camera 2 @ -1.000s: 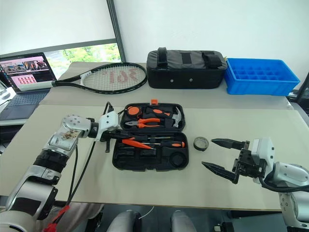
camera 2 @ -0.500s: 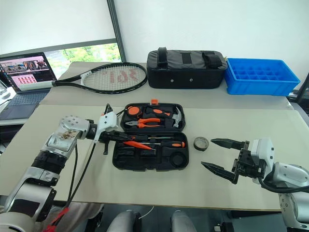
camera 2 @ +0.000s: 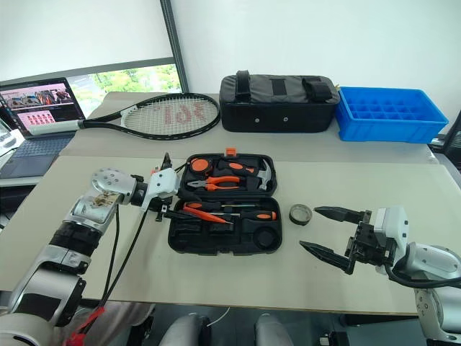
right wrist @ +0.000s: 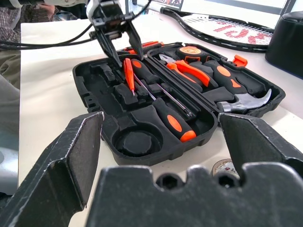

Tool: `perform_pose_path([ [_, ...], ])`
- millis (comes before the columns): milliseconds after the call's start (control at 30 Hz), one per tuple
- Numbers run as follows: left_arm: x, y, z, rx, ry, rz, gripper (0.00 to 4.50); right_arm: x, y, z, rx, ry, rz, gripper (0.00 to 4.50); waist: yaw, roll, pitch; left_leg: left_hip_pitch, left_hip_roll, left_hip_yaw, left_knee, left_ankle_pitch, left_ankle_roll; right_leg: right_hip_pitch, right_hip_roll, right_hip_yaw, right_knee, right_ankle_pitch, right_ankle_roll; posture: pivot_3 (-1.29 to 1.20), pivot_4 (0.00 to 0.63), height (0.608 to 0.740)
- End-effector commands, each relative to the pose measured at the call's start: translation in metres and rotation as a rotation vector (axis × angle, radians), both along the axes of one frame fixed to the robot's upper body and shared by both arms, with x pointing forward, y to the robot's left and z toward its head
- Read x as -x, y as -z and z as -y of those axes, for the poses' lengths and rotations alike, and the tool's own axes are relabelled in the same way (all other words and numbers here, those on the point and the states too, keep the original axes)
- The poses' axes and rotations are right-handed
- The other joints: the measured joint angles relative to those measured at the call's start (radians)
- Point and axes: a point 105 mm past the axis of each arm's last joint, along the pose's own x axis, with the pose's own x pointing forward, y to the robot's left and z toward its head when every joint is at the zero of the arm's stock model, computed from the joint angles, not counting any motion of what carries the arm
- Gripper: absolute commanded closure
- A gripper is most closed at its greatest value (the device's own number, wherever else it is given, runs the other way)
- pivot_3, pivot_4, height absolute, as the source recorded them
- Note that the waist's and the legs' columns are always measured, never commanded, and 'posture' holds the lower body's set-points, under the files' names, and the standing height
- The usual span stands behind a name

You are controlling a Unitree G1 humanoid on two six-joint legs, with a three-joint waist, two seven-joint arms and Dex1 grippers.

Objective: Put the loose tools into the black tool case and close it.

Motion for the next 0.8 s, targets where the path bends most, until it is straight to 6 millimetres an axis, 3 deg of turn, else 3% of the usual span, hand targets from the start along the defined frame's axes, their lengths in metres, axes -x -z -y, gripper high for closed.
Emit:
perform_pose_path([
  [33, -0.007, -0.005, 0.002, -0.062, 0.043, 0.046, 1.92, 0.002, -0.01, -0.001, -0.009, -0.002, 0.05, 0.0, 0.0, 0.0, 0.0, 0.0, 0.0, 0.0, 0.0, 0.0, 0.0, 0.0, 0.0, 0.0, 0.0, 0.0, 0.0, 0.0, 0.15, 0.708],
  [100, -0.008, -0.003, 0.006, -0.072, 0.065, 0.04, 1.92, 0.002, -0.01, 0.0, -0.01, 0.001, 0.051, 0.0, 0.001, 0.0, 0.0, 0.0, 0.0, 0.0, 0.0, 0.0, 0.0, 0.0, 0.0, 0.0, 0.0, 0.0, 0.0, 0.0, 0.15, 0.708],
  [200, -0.01, -0.004, 0.013, -0.071, 0.09, 0.039, 2.64, 0.003, -0.011, 0.0, -0.009, 0.007, 0.053, 0.0, 0.001, 0.0, 0.0, 0.0, 0.0, 0.0, 0.0, 0.0, 0.0, 0.0, 0.0, 0.0, 0.0, 0.0, 0.0, 0.0, 0.15, 0.708],
  [367, -0.002, -0.001, 0.018, -0.088, 0.169, -0.008, 4.39, 0.004, -0.011, 0.001, -0.006, 0.017, 0.054, 0.0, 0.002, 0.0, 0.0, 0.0, 0.0, 0.0, 0.0, 0.0, 0.0, 0.0, 0.0, 0.0, 0.0, 0.0, 0.0, 0.0, 0.15, 0.708],
  [533, 0.001, -0.001, 0.019, -0.089, 0.197, -0.029, 4.49, 0.004, -0.011, 0.002, -0.006, 0.025, 0.055, 0.0, -0.005, 0.0, 0.0, 0.0, 0.0, 0.0, 0.0, 0.0, 0.0, 0.0, 0.0, 0.0, 0.0, 0.0, 0.0, 0.0, 0.15, 0.708],
  [800, -0.009, -0.03, 0.016, 0.014, 0.123, -0.021, 4.5, 0.004, -0.011, 0.002, -0.009, 0.023, 0.053, 0.0, -0.003, -0.001, 0.0, 0.0, 0.0, -0.001, 0.0, 0.0, 0.0, 0.0, 0.0, 0.0, 0.0, -0.001, 0.001, 0.0, 0.15, 0.708],
])
